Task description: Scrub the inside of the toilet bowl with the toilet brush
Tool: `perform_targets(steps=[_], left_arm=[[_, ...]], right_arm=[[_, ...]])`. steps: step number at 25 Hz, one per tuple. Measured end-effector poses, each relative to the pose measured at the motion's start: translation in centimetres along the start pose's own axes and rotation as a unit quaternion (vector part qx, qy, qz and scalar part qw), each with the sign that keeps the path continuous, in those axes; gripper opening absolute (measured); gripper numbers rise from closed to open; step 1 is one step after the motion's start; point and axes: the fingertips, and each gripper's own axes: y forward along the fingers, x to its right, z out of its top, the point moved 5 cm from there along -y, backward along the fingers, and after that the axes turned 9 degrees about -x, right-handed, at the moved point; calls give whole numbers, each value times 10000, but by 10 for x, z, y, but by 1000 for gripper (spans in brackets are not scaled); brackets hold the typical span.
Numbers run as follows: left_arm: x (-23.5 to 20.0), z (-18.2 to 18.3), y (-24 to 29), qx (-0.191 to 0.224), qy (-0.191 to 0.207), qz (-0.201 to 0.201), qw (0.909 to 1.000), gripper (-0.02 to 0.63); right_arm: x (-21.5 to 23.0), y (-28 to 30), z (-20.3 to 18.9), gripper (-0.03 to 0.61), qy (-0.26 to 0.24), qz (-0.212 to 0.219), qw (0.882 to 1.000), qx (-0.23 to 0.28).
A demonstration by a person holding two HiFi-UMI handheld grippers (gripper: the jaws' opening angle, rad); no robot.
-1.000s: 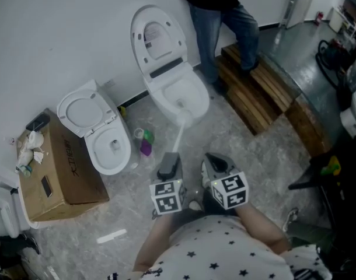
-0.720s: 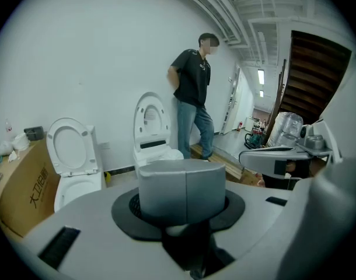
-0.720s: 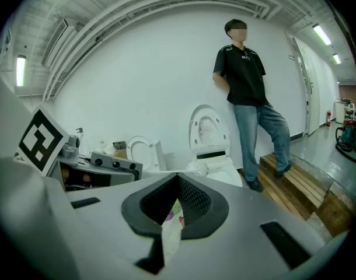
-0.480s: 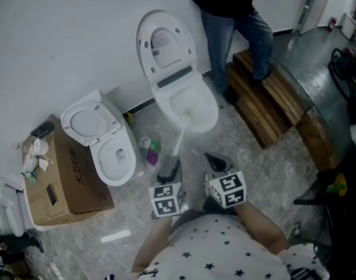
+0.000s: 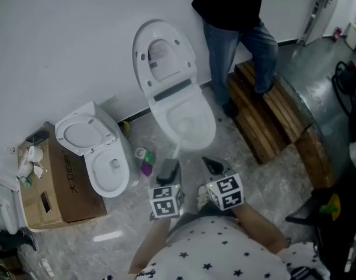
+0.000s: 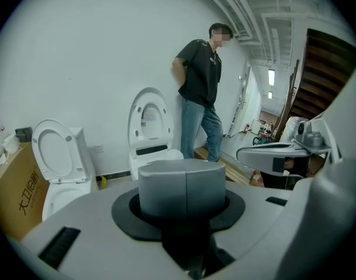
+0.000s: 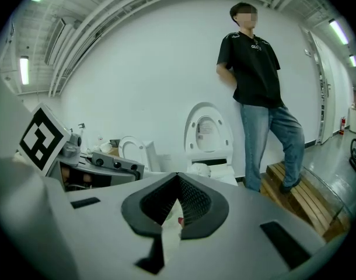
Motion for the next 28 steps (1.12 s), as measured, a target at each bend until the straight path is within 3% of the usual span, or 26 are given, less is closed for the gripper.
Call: perform_targets(steps=[12, 28], left_arm=[[8, 43, 53, 20, -128, 246, 9996, 152], [-6, 61, 103, -386, 9, 346, 9987, 152]], right_arm=[[56, 41, 17, 6, -11, 369, 9993, -84], [96, 73, 20, 6, 415, 224, 9986, -236]])
